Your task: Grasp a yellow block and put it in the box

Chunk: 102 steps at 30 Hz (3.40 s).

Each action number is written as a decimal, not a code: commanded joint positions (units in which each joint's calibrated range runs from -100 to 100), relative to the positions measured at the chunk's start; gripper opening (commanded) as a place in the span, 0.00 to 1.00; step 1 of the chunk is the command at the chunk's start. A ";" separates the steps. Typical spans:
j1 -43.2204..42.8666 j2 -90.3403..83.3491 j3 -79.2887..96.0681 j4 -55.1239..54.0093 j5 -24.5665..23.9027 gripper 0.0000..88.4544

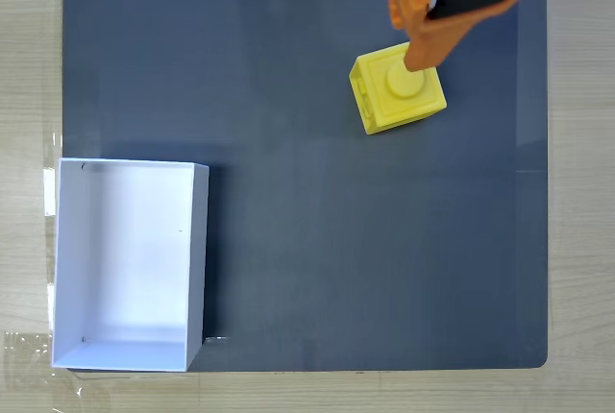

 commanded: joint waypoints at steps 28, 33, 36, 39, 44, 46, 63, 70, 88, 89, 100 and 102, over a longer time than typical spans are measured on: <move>-1.64 28.48 -4.49 2.42 0.20 0.61; -1.56 31.27 -4.58 2.33 0.20 0.57; -1.56 32.04 -4.94 2.16 0.15 0.46; -1.56 32.38 -5.30 1.63 0.15 0.36; -0.80 31.70 -5.30 -0.98 0.15 0.29; -0.80 31.44 -5.57 -0.98 0.15 0.29; 6.61 3.22 -4.40 -27.16 -0.32 0.29; 22.43 0.93 -4.40 -46.45 0.20 0.29; 38.76 24.32 -10.46 -58.14 5.45 0.29; 39.01 25.17 -11.00 -58.14 5.45 0.29; 39.18 31.61 -12.81 -58.05 5.56 0.30; 38.93 32.04 -12.63 -57.79 6.03 0.30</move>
